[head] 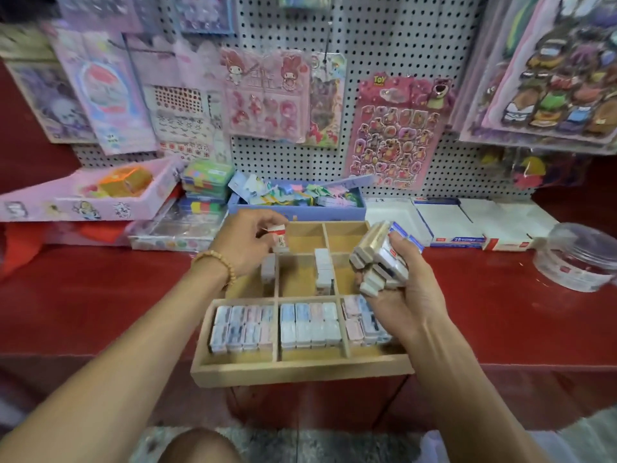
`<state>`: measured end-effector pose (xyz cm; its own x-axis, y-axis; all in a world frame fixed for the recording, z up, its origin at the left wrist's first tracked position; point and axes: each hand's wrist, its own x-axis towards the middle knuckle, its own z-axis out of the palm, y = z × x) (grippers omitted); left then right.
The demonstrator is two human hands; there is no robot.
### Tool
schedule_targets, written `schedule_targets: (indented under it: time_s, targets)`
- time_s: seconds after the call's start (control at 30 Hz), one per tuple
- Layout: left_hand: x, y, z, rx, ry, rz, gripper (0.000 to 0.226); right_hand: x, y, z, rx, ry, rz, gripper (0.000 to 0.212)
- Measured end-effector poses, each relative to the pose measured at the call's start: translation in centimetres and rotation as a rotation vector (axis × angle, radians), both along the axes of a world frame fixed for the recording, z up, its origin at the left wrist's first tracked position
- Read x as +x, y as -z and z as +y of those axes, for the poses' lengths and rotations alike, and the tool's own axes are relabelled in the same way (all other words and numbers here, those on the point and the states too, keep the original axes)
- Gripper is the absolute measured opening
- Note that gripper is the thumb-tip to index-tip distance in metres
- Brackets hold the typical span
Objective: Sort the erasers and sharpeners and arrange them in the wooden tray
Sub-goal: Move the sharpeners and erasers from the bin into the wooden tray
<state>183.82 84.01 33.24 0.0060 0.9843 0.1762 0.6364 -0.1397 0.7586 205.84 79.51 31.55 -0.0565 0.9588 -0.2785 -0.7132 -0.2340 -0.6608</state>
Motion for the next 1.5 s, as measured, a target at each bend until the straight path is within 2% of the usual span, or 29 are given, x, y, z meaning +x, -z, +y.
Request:
schedule_targets:
  time_s: [0.13,0.17,0.23,0.3,0.6,0.8,0.9,1.0,1.07,1.1,1.17,1.23,1.3,1.33,1.4,1.43,1.5]
  targets:
    - [-2.6,0.9,2.5,0.011,-0.075,0.167,0.026,-1.6,0.7,2.1,0.031,-0.057,-0.032,0.042]
    - [-3.0,1.2,3.0,0.006,-0.085,0.225,0.025,-1.9,0.7,2.3,0.047,-0.08,-0.034,0.041]
    - [-3.5,1.9,3.7,-0.025,-0.096,0.34,0.026,-2.2,0.8,2.6,0.06,-0.098,-0.042,0.02]
    - [-3.5,2.5,4.3,-0.037,-0.085,0.415,0.026,-2.4,0.8,2.7,0.064,-0.111,-0.046,0.02]
    - [-2.8,3.7,6.4,-0.08,0.024,0.509,0.025,-3.0,1.2,3.4,0.018,-0.065,-0.051,0.022]
    - [-4.0,4.2,6.8,-0.145,0.041,0.271,0.013,-3.0,1.2,3.3,0.037,-0.087,-0.074,0.02]
    - [-3.8,4.6,6.9,-0.115,0.017,0.294,0.007,-3.0,1.3,3.2,0.044,-0.111,-0.055,0.021]
    - [-3.6,4.7,6.9,-0.107,-0.032,0.351,0.01,-3.0,1.3,2.9,0.086,-0.118,-0.018,0.022]
    - [-3.2,4.5,6.7,-0.024,-0.089,0.4,0.01,-3.0,1.2,2.6,0.107,-0.116,-0.016,0.029]
    - [-2.8,4.2,6.2,0.033,-0.101,0.363,0.009,-3.0,1.2,2.5,0.099,-0.11,-0.014,0.032]
    - [-1.5,3.2,5.0,0.085,-0.011,0.131,0.009,-2.9,0.9,2.2,0.088,-0.109,0.003,0.034]
    - [0.3,2.0,3.4,0.025,0.181,-0.122,0.011,-2.9,0.6,1.9,0.086,-0.114,0.016,0.031]
    - [1.5,1.0,2.1,-0.075,0.371,-0.265,0.028,-2.8,0.5,1.7,0.089,-0.113,0.007,0.029]
    - [1.9,0.6,1.8,-0.11,0.449,-0.305,0.039,-2.8,0.6,1.6,0.088,-0.115,0.0,0.032]
    - [2.3,0.2,1.4,-0.128,0.546,-0.28,0.057,-2.6,0.6,1.5,0.098,-0.134,0.005,0.05]
    - [2.5,0.1,1.3,-0.117,0.558,-0.24,0.061,-2.5,0.6,1.4,0.102,-0.147,0.014,0.058]
    - [3.0,-0.1,1.1,-0.096,0.53,-0.207,0.06,-2.3,0.4,1.1,0.116,-0.164,0.02,0.055]
